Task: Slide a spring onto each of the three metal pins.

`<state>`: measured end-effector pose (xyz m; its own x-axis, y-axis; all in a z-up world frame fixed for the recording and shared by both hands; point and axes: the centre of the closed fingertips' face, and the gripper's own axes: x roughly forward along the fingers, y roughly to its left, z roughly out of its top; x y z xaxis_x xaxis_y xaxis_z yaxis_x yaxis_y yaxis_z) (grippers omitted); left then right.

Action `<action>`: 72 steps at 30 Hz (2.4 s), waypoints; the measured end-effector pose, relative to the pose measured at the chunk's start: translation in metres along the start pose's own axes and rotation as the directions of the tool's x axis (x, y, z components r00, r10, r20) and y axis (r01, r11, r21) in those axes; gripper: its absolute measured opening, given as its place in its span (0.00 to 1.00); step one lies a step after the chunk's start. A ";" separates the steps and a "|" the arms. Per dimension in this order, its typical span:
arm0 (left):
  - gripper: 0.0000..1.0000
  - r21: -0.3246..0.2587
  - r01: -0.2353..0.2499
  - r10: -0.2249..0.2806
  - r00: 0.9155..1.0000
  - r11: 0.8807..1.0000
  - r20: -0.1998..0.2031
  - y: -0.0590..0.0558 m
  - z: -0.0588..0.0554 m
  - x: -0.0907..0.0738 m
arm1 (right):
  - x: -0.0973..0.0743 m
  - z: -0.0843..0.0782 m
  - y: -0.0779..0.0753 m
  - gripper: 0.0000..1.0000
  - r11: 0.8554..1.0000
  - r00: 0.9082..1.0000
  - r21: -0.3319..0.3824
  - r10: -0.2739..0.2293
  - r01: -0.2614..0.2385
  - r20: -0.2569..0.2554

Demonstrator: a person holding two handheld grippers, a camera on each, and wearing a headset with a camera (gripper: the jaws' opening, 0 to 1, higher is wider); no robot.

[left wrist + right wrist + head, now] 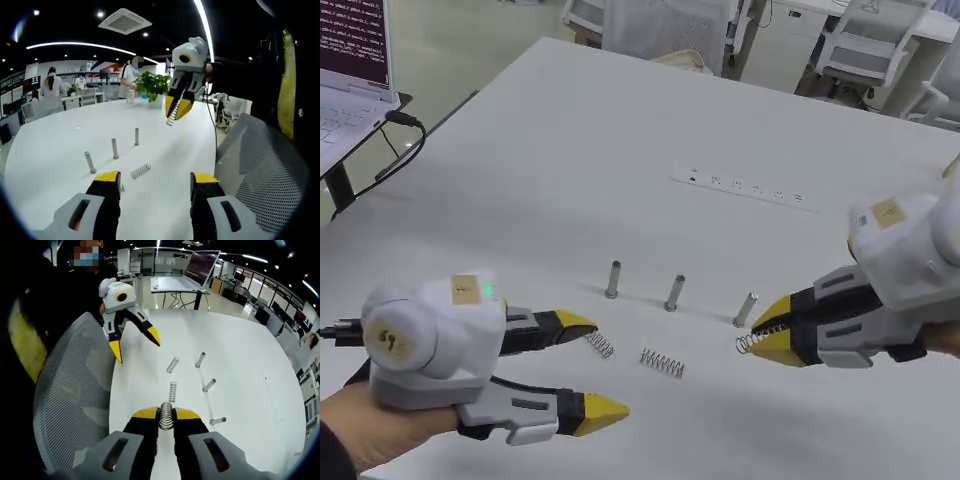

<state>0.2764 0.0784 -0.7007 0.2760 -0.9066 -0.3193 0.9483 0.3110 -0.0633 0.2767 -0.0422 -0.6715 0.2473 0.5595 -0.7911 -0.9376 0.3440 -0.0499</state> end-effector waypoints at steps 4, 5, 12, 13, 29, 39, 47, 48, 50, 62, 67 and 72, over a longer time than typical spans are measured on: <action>0.62 -0.020 -0.029 0.029 0.999 0.999 0.019 0.005 0.000 -0.004 | -0.003 -0.001 -0.006 0.08 1.000 1.000 -0.002 -0.008 0.008 -0.016; 0.64 -0.024 -0.041 0.041 0.999 0.999 0.022 0.007 0.000 -0.004 | -0.004 -0.001 -0.009 0.08 1.000 1.000 -0.002 -0.011 0.011 -0.017; 0.77 -0.050 -0.080 0.083 0.995 0.996 0.048 0.010 0.002 -0.010 | -0.010 -0.003 -0.024 0.08 1.000 0.998 -0.014 -0.024 0.024 -0.053; 0.78 -0.056 -0.086 0.089 0.995 0.995 0.050 0.010 0.002 -0.011 | -0.011 -0.003 -0.027 0.08 1.000 0.998 -0.015 -0.026 0.025 -0.058; 0.82 -0.098 -0.109 0.114 0.992 0.989 0.049 0.008 -0.006 -0.015 | -0.015 -0.004 -0.074 0.08 0.997 0.983 -0.075 -0.039 0.026 -0.180; 0.82 -0.101 -0.117 0.123 0.991 0.988 0.052 0.011 -0.008 -0.017 | -0.001 -0.015 -0.097 0.08 0.996 0.961 -0.091 -0.017 -0.009 -0.276; 0.81 -0.102 -0.114 0.119 0.992 0.988 0.044 0.009 -0.012 -0.018 | 0.013 -0.029 -0.109 0.08 0.996 0.935 -0.083 0.010 -0.042 -0.354; 0.81 -0.103 -0.115 0.120 0.992 0.988 0.044 0.009 -0.012 -0.018 | 0.014 -0.031 -0.110 0.08 0.995 0.932 -0.086 0.010 -0.044 -0.362; 0.80 -0.104 -0.117 0.122 0.992 0.988 0.044 0.010 -0.012 -0.018 | 0.017 -0.035 -0.111 0.08 0.995 0.924 -0.088 0.015 -0.053 -0.383; 0.79 -0.105 -0.124 0.128 0.991 0.987 0.036 0.013 -0.014 -0.020 | 0.032 -0.044 -0.114 0.08 0.994 0.914 -0.076 0.043 -0.080 -0.403; 0.77 -0.106 -0.126 0.130 0.991 0.986 0.031 0.013 -0.016 -0.020 | 0.034 -0.048 -0.114 0.08 0.993 0.910 -0.077 0.048 -0.087 -0.411; 0.76 -0.109 -0.123 0.127 0.992 0.986 0.028 0.014 -0.017 -0.020 | 0.036 -0.048 -0.116 0.08 0.993 0.910 -0.077 0.048 -0.088 -0.412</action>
<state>0.2812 0.1054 -0.7109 0.3984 -0.8675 -0.2979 0.8843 0.4495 -0.1262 0.3823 -0.0979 -0.7238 0.0790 0.2152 -0.9734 -0.9717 0.2345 -0.0271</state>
